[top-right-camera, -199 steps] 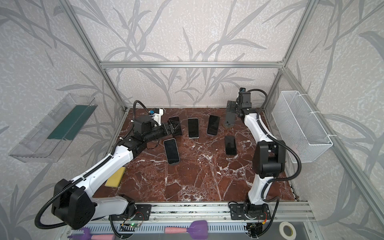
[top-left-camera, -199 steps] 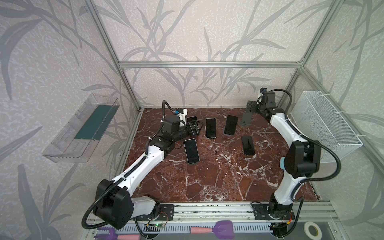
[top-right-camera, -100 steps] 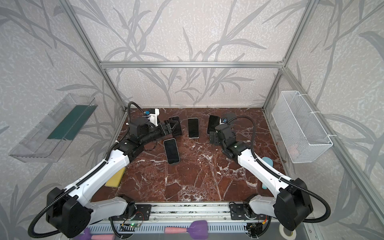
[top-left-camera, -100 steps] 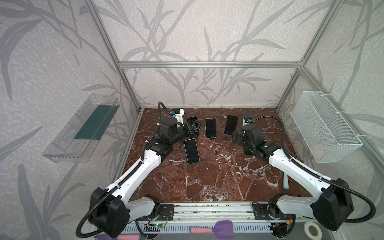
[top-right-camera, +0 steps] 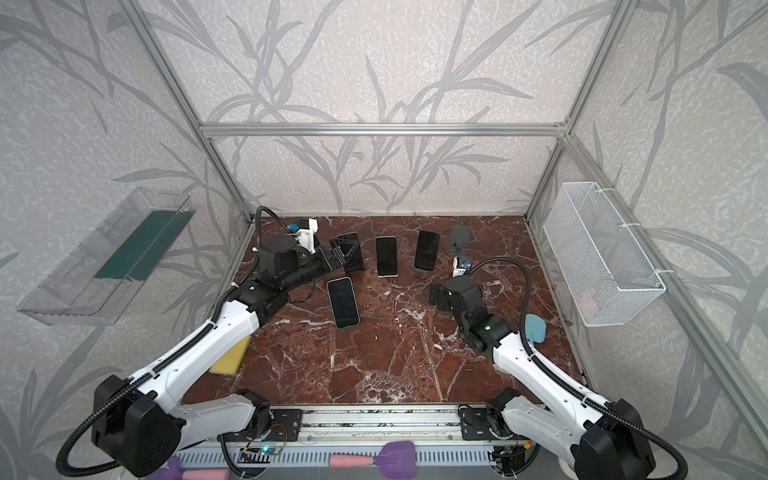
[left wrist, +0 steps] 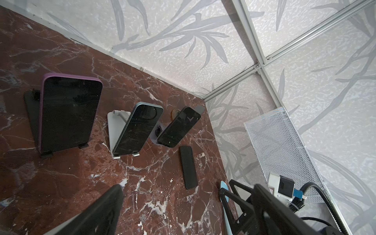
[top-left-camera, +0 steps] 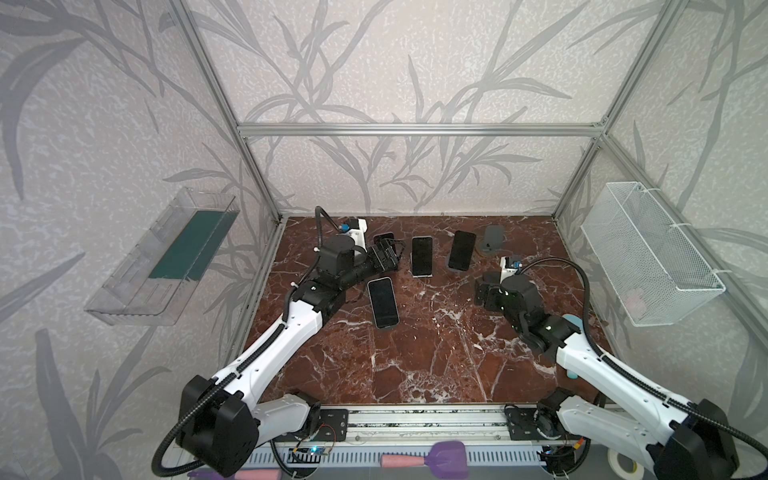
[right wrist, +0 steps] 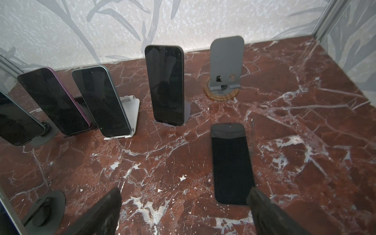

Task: Remove the phone from the phone stand

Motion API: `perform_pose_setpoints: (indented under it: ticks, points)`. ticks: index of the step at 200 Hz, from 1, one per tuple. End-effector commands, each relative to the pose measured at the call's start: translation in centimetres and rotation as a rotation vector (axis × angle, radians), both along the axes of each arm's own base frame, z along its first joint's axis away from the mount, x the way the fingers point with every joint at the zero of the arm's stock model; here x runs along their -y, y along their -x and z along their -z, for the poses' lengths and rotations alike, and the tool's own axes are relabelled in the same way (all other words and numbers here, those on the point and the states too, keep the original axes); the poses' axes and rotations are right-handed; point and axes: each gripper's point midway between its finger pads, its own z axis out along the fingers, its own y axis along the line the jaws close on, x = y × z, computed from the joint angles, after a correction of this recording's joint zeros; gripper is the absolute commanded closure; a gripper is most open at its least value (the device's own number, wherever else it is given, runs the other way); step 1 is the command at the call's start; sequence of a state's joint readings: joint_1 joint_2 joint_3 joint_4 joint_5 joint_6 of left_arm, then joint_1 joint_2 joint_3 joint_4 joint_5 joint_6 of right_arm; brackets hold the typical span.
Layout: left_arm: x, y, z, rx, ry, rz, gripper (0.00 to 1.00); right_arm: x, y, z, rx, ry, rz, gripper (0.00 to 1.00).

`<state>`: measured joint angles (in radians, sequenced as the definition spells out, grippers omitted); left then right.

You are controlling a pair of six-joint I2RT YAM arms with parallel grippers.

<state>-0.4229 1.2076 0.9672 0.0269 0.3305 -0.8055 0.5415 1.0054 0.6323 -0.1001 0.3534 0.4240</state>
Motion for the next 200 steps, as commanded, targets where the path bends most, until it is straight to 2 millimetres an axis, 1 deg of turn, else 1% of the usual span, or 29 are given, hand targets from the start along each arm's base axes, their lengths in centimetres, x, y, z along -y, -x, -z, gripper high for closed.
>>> perform_pose_setpoints:
  ticks: [1, 20, 47, 75, 94, 104, 112, 116, 117, 119, 122, 134, 151, 163, 166, 170, 182, 200]
  points:
    - [-0.5, -0.3, 0.6, 0.001, -0.028, -0.033, 0.01, -1.0, -0.2, -1.5, 0.043, -0.064, -0.039, 0.08]
    - [-0.4, -0.4, 0.9, -0.008, -0.022, -0.035, 0.01, -1.0, -0.3, -0.9, 0.016, -0.048, -0.033, 0.09]
    - [-1.4, -0.7, 1.1, -0.003, -0.049, -0.084, 0.01, -1.5, -0.8, -0.1, -0.017, -0.037, -0.042, 0.1]
    - [-2.8, -1.0, 1.4, 0.002, -0.067, -0.148, 0.01, -2.2, -1.4, -0.2, -0.05, -0.039, -0.034, 0.11]
    - [-3.5, -1.2, 1.5, -0.002, -0.06, -0.176, 0.01, -1.6, -1.9, -0.4, -0.072, -0.033, 0.029, 0.12]
    - [-3.7, -1.4, 1.5, -0.006, -0.05, -0.182, 0.01, -1.5, -2.3, -0.7, -0.069, -0.032, 0.056, 0.11]
    - [-3.9, -1.5, 1.5, -0.007, -0.043, -0.186, 0.01, -1.5, -2.8, -1.3, -0.054, -0.027, 0.078, 0.09]
    - [-4.0, -1.5, 1.5, -0.008, -0.04, -0.186, 0.01, -1.4, -2.9, -1.5, -0.051, -0.024, 0.087, 0.07]
    - [-3.9, -1.5, 1.5, -0.008, -0.04, -0.184, 0.01, -1.4, -3.0, -1.6, -0.047, -0.024, 0.091, 0.04]
    - [-3.9, -1.5, 1.5, -0.01, -0.039, -0.184, 0.02, -1.4, -3.1, -1.8, -0.043, -0.024, 0.095, 0.01]
    - [-3.9, -1.5, 1.5, -0.011, -0.037, -0.185, 0.02, -1.5, -3.2, -1.9, -0.039, -0.024, 0.099, 0.0]
    - [-4.1, -1.6, 1.5, -0.013, -0.028, -0.184, 0.02, -1.9, -4.0, -2.9, -0.013, -0.03, 0.112, 0.01]
    - [-4.1, -1.7, 1.5, -0.019, -0.014, -0.18, 0.02, -2.5, -5.5, -3.4, -0.001, -0.031, 0.131, 0.01]
    - [-4.2, -1.9, 1.5, -0.022, -0.004, -0.18, 0.03, -3.2, -6.8, -3.5, -0.009, -0.017, 0.139, 0.01]
    - [-4.2, -1.9, 1.6, -0.023, -0.003, -0.179, 0.03, -3.5, -7.3, -3.8, -0.008, -0.014, 0.142, 0.01]
    - [-4.3, -2.0, 1.6, -0.024, -0.001, -0.18, 0.03, -3.6, -7.7, -3.7, -0.017, -0.004, 0.145, 0.01]
    - [-4.5, -2.1, 1.6, -0.028, 0.008, -0.183, 0.03, -4.3, -9.2, -4.2, -0.022, 0.014, 0.152, 0.01]
    - [-4.9, -2.4, 1.7, -0.033, 0.02, -0.188, 0.04, -4.0, -11.3, -4.5, -0.02, 0.067, 0.224, 0.01]
